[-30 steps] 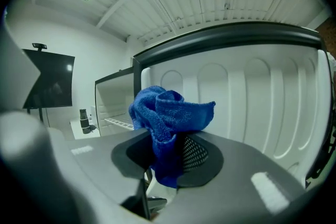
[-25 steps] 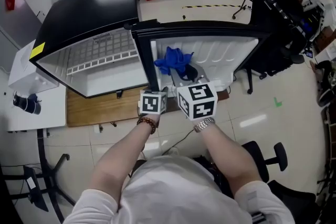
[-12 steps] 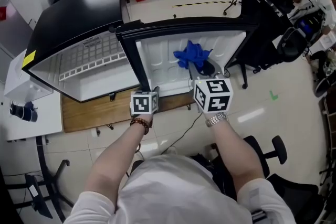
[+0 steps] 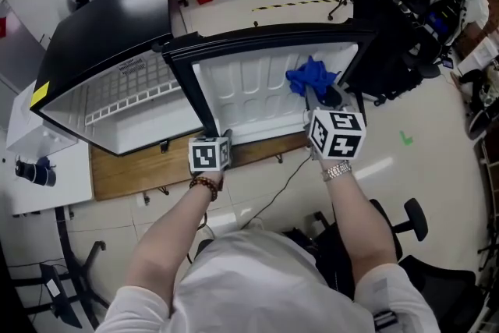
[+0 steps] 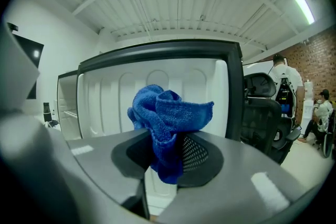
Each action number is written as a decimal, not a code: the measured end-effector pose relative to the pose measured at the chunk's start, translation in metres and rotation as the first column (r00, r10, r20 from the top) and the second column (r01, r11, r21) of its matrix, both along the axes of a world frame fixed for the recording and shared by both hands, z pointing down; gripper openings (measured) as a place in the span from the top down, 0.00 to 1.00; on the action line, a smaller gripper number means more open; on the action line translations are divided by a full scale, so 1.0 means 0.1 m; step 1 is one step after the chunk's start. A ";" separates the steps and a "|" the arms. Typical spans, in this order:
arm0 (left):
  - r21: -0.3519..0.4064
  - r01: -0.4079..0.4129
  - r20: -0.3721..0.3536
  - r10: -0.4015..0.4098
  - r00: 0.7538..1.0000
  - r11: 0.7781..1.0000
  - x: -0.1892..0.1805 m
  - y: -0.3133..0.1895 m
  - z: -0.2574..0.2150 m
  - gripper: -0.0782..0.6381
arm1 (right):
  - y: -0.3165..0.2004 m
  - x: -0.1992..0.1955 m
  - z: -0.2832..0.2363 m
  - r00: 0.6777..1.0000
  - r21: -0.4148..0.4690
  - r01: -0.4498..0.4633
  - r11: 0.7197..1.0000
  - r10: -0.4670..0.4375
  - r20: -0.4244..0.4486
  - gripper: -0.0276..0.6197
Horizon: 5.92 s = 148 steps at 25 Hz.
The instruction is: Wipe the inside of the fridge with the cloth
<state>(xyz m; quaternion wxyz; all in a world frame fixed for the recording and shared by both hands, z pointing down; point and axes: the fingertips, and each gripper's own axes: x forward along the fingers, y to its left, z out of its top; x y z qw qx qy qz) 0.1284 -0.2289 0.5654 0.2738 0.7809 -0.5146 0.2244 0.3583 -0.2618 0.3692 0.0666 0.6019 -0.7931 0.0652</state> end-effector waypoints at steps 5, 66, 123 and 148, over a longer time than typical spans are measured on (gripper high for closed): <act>-0.005 0.004 -0.001 -0.004 1.000 1.000 0.00 0.01 -0.01 0.66 | -0.03 0.28 0.03 0.998 -0.007 -0.059 0.998 0.059 -0.007 0.79; 0.031 -0.021 0.012 0.021 1.000 0.999 -0.04 0.18 -0.08 0.74 | 0.05 -0.75 1.08 0.990 -0.152 0.126 0.980 -0.133 -0.037 0.79; 0.062 -0.036 0.018 0.035 0.999 0.997 -0.40 0.59 -0.09 0.75 | 0.20 -1.80 1.76 0.951 -0.271 0.291 0.918 -0.308 -0.023 0.79; 0.070 -0.078 0.032 0.076 0.997 0.995 -0.08 0.53 -0.07 0.75 | -0.04 -0.06 1.78 0.996 -0.270 -0.014 0.963 -0.010 -0.089 0.79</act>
